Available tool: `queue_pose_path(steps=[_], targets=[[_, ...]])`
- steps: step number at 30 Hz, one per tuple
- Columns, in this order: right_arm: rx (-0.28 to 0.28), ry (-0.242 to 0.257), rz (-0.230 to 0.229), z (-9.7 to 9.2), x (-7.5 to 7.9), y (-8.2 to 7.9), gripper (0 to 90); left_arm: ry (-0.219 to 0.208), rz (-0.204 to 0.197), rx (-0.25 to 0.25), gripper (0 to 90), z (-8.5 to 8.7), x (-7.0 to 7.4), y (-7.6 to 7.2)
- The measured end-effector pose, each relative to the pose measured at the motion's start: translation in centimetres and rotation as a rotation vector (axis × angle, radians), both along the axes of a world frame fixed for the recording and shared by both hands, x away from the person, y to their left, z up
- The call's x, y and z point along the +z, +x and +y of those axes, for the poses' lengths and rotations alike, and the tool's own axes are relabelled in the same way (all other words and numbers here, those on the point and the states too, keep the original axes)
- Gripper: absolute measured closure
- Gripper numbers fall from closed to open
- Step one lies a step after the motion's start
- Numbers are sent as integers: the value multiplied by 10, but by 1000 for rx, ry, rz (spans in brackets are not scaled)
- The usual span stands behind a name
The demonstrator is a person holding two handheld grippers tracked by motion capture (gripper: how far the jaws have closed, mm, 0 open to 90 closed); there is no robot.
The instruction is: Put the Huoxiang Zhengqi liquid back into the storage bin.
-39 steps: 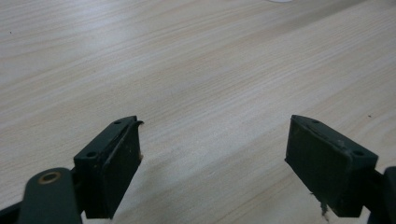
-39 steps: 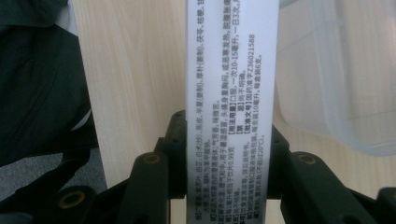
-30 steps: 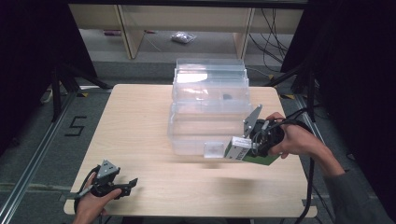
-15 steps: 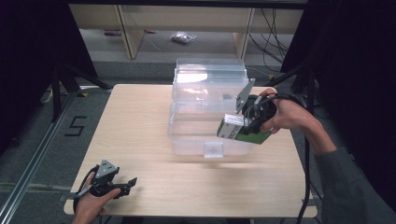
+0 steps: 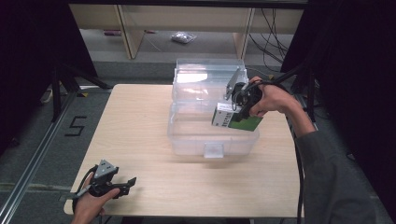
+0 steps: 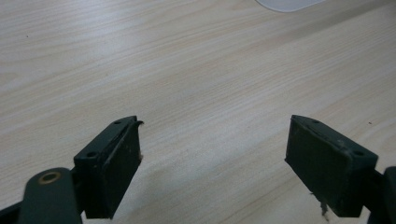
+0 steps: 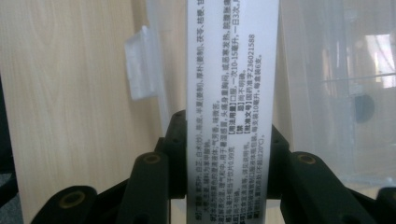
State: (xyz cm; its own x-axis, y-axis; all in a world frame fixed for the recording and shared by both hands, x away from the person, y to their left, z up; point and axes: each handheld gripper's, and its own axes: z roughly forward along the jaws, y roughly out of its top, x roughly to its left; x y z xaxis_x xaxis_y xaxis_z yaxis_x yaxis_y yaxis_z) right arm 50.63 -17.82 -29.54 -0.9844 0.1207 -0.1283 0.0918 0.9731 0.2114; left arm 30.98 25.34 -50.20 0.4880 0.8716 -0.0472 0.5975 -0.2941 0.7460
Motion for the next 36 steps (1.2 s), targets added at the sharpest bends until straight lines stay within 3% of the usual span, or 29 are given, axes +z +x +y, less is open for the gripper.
queue_pose_path(steps=[10,17,18,19,24,25,28,31,36], targets=[[-18,-21,48,2,-38,23,645,-8,3,6,172,0,-1,-1],[-8,-41,72,5,-59,28,646,0,1,5,172,1,0,-1],[17,-39,84,4,-65,30,645,-7,-1,9,172,0,0,-1],[-11,-49,91,4,-67,29,645,-7,-1,7,172,0,0,-1],[6,-62,102,0,-83,33,645,-6,-2,6,172,0,0,-1],[-20,-70,108,0,-84,31,645,-7,-3,7,172,0,0,-1],[0,-54,115,-1,-89,32,645,-12,0,9,172,0,0,-1],[-19,-51,135,-3,-97,32,645,-5,-2,10,173,0,1,-1],[0,-74,136,-3,-104,33,644,-6,-3,12,173,0,1,-1]])
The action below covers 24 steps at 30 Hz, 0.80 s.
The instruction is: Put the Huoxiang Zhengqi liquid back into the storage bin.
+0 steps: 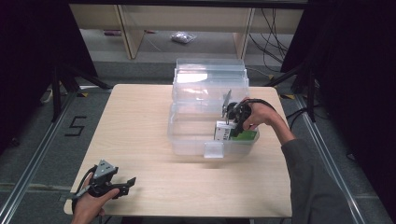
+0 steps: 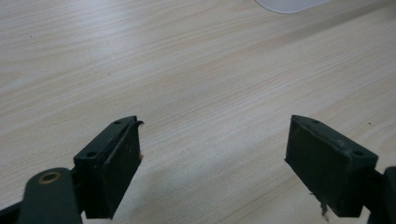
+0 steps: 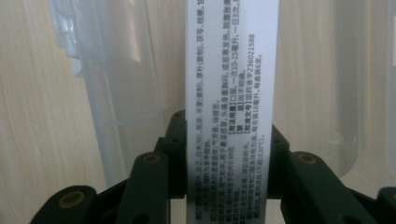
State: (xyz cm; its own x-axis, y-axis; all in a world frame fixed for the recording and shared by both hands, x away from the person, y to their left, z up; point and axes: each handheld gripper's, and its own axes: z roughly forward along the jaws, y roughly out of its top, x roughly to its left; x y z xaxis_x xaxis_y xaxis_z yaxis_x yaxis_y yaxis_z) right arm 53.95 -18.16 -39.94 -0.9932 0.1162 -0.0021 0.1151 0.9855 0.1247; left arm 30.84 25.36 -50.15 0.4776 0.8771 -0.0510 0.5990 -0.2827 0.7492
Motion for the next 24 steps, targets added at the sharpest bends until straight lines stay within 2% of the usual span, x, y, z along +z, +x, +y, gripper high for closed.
queue_pose_path(steps=[2,7,10,11,12,14,15,16,18,20,22,23,24], targets=[[-18,13,13,1,-2,-2,644,1,0,-1,172,0,0,0],[-10,18,21,1,-10,-2,641,-1,-1,-1,172,0,0,0],[-24,1,24,1,-12,-2,640,3,0,-1,173,0,1,0],[-16,1,27,1,-13,-2,639,-2,-5,5,173,0,1,0],[-8,-14,15,1,-13,-1,635,12,1,4,173,1,2,0],[-11,-17,14,0,-13,0,633,3,1,-3,173,1,1,0],[21,-1,1,-1,-14,3,631,1,1,-2,173,0,1,0],[-39,4,25,0,-12,-2,629,2,1,-2,173,0,1,0],[25,25,12,-2,-9,3,623,-4,-4,5,173,-1,0,0],[-32,42,30,0,-4,-4,624,-2,-1,0,173,0,1,0],[-28,64,24,-2,1,-4,620,-3,-3,3,173,-1,0,0],[-13,74,6,-4,4,-2,617,-6,-5,1,173,-1,0,0],[-43,86,8,-6,10,-4,610,-12,-5,-1,173,-1,0,0]])
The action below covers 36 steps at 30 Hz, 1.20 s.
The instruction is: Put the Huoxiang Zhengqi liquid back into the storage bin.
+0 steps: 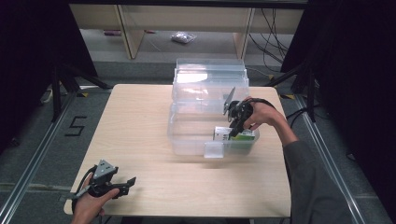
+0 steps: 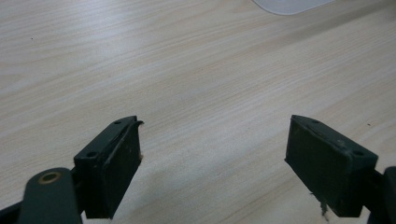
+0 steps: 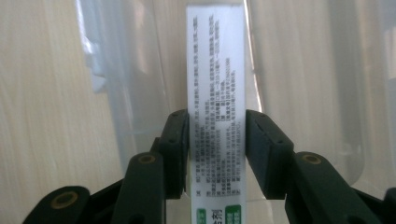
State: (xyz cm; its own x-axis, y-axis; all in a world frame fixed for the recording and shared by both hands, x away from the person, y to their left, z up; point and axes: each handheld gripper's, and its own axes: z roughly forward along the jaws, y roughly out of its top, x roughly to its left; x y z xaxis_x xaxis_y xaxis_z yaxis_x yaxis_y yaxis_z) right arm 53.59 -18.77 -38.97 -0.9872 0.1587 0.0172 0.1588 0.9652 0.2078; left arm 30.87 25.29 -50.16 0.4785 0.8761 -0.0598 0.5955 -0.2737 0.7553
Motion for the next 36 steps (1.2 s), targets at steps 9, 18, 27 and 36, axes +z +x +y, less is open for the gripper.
queue_pose_path(steps=[9,18,27,36], targets=[[-85,98,-54,-10,27,-8,538,8,-1,0,173,0,1,0],[-178,183,-94,-10,36,-16,435,1,-7,0,173,1,1,0],[-326,300,-152,-13,40,-31,314,0,-10,-2,172,1,1,-1],[-412,409,-216,-15,36,-53,241,8,-5,2,172,1,2,-1]])
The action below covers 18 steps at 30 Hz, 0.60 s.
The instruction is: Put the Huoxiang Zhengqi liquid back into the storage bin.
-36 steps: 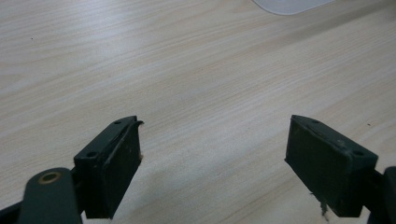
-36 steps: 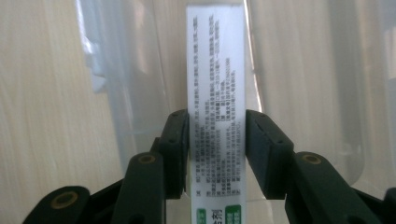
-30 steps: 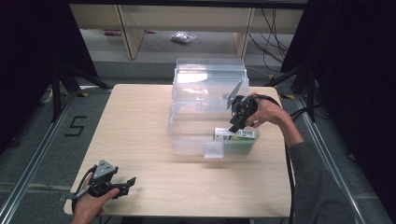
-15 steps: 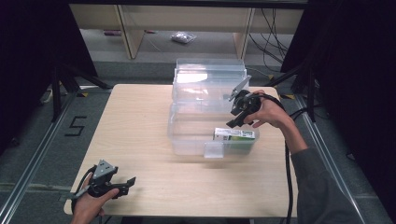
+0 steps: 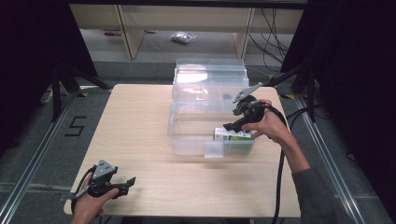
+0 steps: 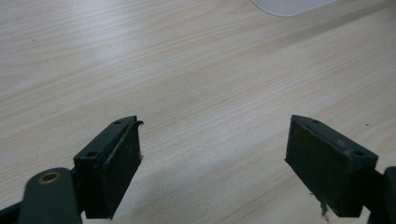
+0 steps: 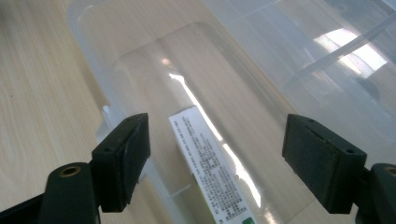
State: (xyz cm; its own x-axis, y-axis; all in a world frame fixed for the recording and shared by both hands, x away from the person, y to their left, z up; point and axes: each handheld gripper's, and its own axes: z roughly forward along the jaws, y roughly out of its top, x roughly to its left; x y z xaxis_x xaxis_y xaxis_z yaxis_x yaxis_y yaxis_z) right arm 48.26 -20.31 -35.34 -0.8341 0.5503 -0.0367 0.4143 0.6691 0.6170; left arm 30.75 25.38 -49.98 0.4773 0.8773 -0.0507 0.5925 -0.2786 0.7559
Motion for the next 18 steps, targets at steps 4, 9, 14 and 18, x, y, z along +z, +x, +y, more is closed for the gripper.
queue_pose_path(steps=[4,9,14,18], targets=[[-56,24,52,-1,-2,-9,242,4,4,-6,173,1,0,0],[-32,29,6,-7,-1,-12,237,4,4,-5,173,1,0,0],[-66,67,34,-11,-2,-22,240,6,1,-8,173,2,0,0],[-44,95,7,-14,-6,-28,235,7,1,-9,173,1,0,0]])
